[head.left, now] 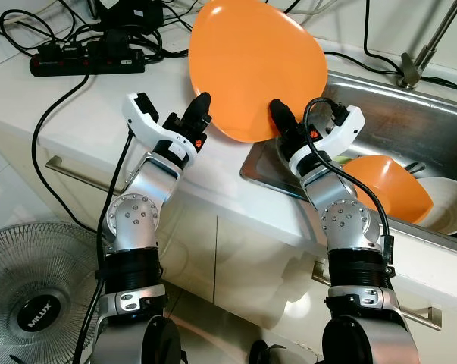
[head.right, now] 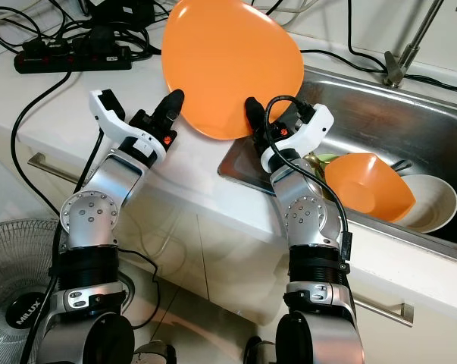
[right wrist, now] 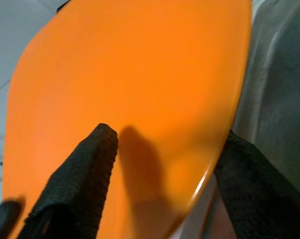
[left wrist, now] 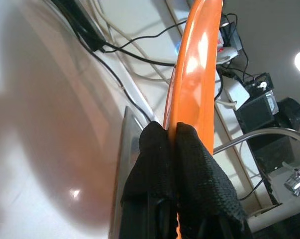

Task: Kitchen organization

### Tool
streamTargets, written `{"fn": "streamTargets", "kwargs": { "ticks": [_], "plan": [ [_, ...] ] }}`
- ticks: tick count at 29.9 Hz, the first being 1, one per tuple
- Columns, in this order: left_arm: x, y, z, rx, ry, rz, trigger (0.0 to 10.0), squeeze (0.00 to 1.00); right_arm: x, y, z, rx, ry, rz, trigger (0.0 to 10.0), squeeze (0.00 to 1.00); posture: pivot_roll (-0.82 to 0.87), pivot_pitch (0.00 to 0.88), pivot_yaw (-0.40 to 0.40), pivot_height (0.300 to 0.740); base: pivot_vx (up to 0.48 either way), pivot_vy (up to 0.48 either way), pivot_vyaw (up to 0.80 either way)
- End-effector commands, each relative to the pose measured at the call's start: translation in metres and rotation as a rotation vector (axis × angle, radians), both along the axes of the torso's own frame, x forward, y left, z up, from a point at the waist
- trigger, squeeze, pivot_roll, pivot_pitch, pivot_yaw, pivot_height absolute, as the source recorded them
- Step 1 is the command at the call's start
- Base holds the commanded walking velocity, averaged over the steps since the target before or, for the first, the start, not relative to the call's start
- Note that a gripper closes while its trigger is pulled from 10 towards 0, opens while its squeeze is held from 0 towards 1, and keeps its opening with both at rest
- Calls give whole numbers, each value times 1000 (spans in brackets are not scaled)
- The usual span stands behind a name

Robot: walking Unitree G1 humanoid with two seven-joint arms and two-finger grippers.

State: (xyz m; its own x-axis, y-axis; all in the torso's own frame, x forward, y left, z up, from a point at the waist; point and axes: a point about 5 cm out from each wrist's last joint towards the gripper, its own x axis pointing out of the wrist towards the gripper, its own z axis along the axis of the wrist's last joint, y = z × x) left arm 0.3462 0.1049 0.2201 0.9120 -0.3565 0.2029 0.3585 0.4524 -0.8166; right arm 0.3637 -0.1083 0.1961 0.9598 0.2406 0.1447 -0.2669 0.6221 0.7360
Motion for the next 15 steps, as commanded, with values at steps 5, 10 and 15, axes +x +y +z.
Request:
{"fn": "streamTargets", "kwargs": {
  "ticks": [5, 10, 15],
  "plan": [
    [-5, -3, 9, -30, -59, -23, 10000, 0, 5, -10, 6, 46, 6, -52, 5020, 0, 103, 74, 1, 740, 0, 0, 0],
    [-5, -2, 7, -28, -48, -20, 10000, 0, 5, -14, 6, 80, 11, -67, 0, 0, 102, 80, 2, 740, 0, 0, 0],
    [-5, -4, 5, -17, -39, -27, 10000, 0, 5, -13, 7, 94, 9, -60, 0, 0, 100, 84, 3, 740, 0, 0, 0]
  ]
}}
